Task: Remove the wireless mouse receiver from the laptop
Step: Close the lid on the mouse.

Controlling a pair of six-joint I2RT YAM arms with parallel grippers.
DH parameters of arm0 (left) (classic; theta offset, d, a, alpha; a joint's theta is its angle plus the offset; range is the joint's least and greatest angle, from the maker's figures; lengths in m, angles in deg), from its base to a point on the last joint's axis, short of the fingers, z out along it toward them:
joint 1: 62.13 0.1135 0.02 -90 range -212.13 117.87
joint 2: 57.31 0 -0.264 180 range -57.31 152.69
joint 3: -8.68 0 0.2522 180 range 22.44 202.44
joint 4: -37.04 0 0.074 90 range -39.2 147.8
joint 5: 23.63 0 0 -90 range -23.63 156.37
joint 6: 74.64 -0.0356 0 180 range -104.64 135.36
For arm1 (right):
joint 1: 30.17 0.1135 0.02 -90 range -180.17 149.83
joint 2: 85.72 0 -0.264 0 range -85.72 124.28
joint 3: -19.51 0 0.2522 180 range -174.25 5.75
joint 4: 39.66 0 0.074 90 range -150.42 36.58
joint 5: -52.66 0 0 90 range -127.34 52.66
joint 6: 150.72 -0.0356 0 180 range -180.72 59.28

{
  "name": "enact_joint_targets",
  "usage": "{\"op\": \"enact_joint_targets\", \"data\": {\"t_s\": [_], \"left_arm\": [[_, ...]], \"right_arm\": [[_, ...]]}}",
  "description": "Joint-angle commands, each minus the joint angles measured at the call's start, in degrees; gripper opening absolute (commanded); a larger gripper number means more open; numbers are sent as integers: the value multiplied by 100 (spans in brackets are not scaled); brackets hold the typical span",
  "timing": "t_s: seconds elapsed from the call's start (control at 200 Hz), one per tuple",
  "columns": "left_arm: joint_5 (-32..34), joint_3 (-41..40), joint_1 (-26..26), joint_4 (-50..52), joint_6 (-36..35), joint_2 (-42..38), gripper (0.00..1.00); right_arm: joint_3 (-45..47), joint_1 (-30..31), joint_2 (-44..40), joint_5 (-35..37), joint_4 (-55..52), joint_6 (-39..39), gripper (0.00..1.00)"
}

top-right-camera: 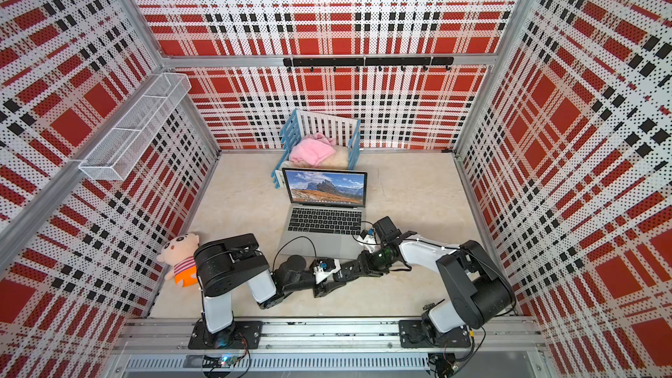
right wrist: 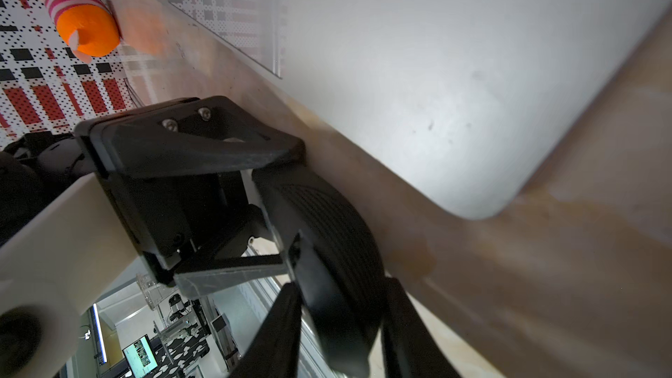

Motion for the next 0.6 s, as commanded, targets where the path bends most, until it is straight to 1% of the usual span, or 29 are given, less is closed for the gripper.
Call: {"op": "enact_joint_targets", "data": {"t_s": [0.0, 0.11, 0.276, 0.546, 0.596], "left_arm": [[-71, 17, -95, 1130, 119, 246, 36], [-77, 16, -93, 1131, 119, 248, 36], [-85, 16, -103, 1129, 124, 238, 36], [-87, 16, -98, 1125, 139, 237, 36], [-87, 16, -97, 1125, 136, 231, 36]], "right_arm": [[147, 526, 664, 1537, -185, -17, 30], [53, 607, 786, 1747, -274, -34, 31], [-21, 711, 951, 1951, -287, -33, 42], [-18, 760, 1181, 2059, -103, -30, 46], [-22, 768, 1215, 2067, -71, -16, 48]]}}
